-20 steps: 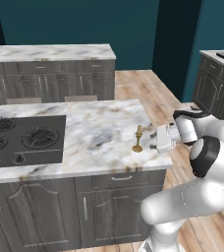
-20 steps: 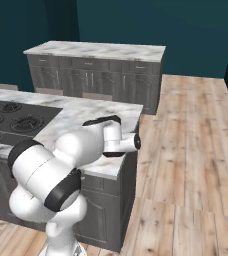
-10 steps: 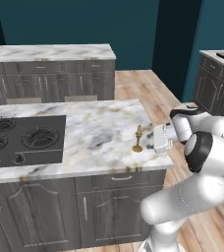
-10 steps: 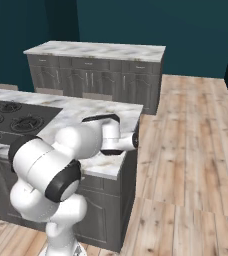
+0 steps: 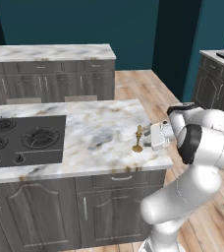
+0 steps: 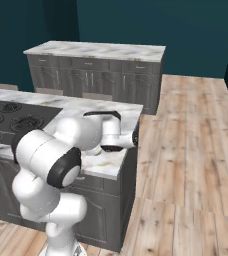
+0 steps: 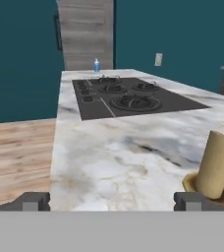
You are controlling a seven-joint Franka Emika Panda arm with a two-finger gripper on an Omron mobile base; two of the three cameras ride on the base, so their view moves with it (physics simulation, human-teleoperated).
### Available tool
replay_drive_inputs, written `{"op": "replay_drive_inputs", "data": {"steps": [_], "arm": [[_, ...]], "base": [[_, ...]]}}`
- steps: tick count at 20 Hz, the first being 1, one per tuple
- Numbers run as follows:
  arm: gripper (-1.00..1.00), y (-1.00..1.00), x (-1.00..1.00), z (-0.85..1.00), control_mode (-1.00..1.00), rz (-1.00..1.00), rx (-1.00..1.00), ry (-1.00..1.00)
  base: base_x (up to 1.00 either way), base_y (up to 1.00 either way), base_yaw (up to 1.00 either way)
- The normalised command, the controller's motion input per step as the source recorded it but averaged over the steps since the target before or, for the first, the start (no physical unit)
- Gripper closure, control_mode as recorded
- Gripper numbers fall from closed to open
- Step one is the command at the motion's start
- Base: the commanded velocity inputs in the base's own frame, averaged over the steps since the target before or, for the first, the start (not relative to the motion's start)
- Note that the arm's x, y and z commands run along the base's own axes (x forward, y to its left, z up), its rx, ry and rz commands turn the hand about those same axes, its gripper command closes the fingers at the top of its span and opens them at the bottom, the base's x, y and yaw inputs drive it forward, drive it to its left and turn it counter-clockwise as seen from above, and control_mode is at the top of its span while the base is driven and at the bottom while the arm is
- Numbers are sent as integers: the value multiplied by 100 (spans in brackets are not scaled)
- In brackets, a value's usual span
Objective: Pick the jar and candle from the dining table and place them in the open cabinet. Close the cabinet after placing the objects.
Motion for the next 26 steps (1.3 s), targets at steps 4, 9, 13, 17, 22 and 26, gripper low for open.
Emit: {"op": "replay_drive_inputs", "data": {"steps": [4,9,13,17,22,26], "arm": [[-100,0,17,-1,-100,3,2,0],[-100,0,15,-12,-100,3,2,0],[-100,-4,13,-20,-100,1,0,0],[-100,-10,27,-13,-100,0,1,0],[-100,-5,29,-5,-100,0,0,0],[-100,0,42,-9,-100,0,1,0]], "base": [[0,0,0],[0,0,0],[0,0,0],[0,0,0],[0,0,0],[0,0,0]]}}
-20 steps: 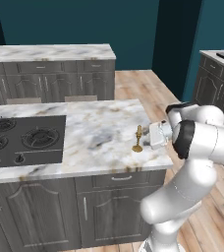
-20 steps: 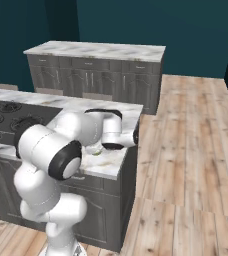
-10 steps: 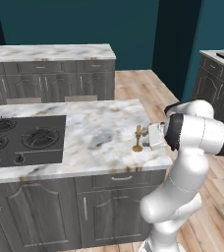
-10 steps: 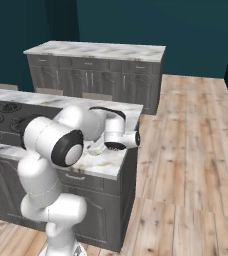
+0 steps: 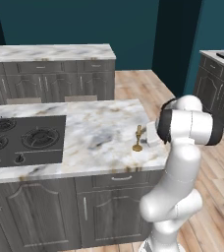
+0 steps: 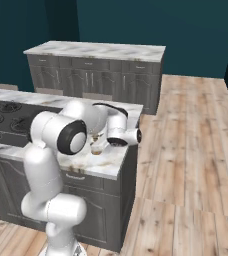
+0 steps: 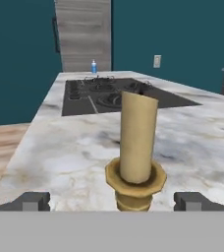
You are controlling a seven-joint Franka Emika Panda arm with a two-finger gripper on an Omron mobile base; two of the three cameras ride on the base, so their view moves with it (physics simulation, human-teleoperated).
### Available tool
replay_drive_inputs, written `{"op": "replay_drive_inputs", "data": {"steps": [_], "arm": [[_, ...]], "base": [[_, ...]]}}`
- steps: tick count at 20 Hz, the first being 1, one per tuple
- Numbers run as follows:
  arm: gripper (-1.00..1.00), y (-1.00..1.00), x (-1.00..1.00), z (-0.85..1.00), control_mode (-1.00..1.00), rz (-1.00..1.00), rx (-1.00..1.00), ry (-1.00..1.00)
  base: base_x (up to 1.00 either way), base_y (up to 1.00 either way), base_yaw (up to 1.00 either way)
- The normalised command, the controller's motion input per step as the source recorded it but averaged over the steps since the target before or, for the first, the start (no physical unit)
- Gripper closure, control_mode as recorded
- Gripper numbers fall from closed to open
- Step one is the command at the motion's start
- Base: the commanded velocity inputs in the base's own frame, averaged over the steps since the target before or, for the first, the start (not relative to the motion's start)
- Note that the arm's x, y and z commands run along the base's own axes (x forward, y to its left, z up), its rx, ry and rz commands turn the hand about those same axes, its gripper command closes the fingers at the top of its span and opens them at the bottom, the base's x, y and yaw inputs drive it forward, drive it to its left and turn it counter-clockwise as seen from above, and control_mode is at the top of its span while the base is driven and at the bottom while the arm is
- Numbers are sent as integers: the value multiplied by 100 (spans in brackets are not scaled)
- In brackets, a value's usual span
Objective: Pick the jar and candle from the dining table and place them in the open cabinet. Close the cabinet after placing the objects.
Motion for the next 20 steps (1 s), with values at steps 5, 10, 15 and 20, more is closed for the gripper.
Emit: {"op": "replay_drive_inputs", "data": {"steps": [5,10,15,20], "arm": [[-100,1,43,-21,-100,0,1,0],[-100,5,34,-26,-100,0,2,1],[100,7,10,-12,-100,0,0,0],[100,0,0,0,-100,0,0,-5]], "base": [[0,0,0],[0,0,0],[0,0,0],[0,0,0]]}}
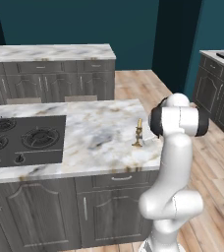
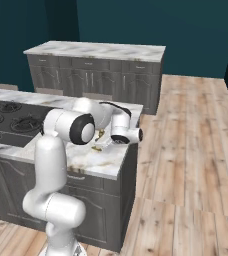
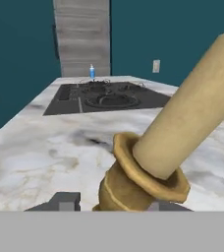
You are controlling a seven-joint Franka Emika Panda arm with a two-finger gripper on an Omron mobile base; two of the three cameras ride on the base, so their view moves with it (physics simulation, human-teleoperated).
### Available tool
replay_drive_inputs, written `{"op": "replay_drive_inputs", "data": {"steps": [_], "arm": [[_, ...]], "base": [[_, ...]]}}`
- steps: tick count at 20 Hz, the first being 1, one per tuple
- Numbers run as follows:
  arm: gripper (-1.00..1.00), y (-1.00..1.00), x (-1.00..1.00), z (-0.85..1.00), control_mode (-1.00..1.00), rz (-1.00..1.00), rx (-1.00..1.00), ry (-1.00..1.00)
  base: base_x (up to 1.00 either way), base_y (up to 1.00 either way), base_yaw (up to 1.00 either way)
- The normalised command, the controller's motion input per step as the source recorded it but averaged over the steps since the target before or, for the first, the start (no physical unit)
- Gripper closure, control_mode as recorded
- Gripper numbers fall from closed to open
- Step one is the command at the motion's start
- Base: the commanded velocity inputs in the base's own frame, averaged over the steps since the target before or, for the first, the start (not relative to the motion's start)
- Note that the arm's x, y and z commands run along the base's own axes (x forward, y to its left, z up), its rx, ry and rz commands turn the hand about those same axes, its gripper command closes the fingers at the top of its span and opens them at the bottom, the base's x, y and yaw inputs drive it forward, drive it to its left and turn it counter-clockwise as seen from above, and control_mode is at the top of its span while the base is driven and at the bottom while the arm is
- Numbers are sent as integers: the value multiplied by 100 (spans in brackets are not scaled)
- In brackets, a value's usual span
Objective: Pick the jar and candle from the dining table and place them in the open cabinet. Close the cabinet after placing the objects.
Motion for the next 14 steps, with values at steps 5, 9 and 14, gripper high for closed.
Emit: {"op": "replay_drive_inputs", "data": {"steps": [5,9,14], "arm": [[100,12,-1,0,-100,0,0,-9],[100,31,-12,13,-100,0,-2,-13],[100,31,-13,47,-100,0,-1,-5]], "base": [[0,0,0],[0,0,0],[0,0,0]]}}
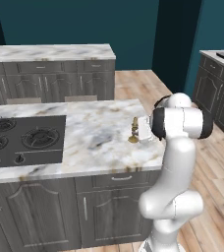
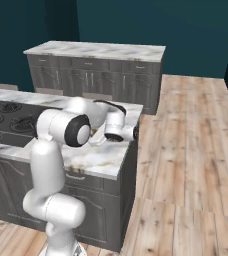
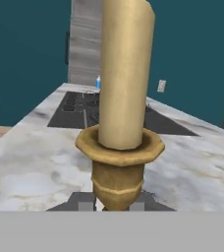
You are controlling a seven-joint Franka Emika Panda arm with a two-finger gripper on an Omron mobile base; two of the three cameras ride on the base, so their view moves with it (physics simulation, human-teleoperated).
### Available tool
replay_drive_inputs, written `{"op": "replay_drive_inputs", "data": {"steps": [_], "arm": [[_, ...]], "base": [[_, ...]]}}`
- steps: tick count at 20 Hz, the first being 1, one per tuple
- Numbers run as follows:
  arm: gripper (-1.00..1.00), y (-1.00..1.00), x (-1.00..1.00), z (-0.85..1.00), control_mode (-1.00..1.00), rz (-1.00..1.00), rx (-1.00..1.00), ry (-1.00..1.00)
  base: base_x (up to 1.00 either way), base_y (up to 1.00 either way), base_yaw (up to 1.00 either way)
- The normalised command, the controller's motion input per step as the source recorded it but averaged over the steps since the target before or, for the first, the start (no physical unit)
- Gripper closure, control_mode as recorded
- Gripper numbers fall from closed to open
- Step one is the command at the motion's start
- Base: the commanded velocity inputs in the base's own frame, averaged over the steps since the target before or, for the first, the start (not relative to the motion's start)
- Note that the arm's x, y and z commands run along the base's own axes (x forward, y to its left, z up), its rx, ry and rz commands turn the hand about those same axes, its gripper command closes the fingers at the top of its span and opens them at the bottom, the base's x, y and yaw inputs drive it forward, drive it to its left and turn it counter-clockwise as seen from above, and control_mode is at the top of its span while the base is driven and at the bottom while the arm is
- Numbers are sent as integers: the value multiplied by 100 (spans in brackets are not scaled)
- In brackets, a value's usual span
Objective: Pick the jar and candle from the dining table and place them in the open cabinet. Close the cabinet after placing the objects.
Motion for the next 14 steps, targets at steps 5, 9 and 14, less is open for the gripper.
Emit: {"op": "replay_drive_inputs", "data": {"steps": [5,9,14], "arm": [[100,11,-13,65,-100,0,0,0],[100,13,-22,61,-100,0,0,1],[100,11,-39,40,-100,0,0,0]], "base": [[0,0,0],[0,0,0],[0,0,0]]}}
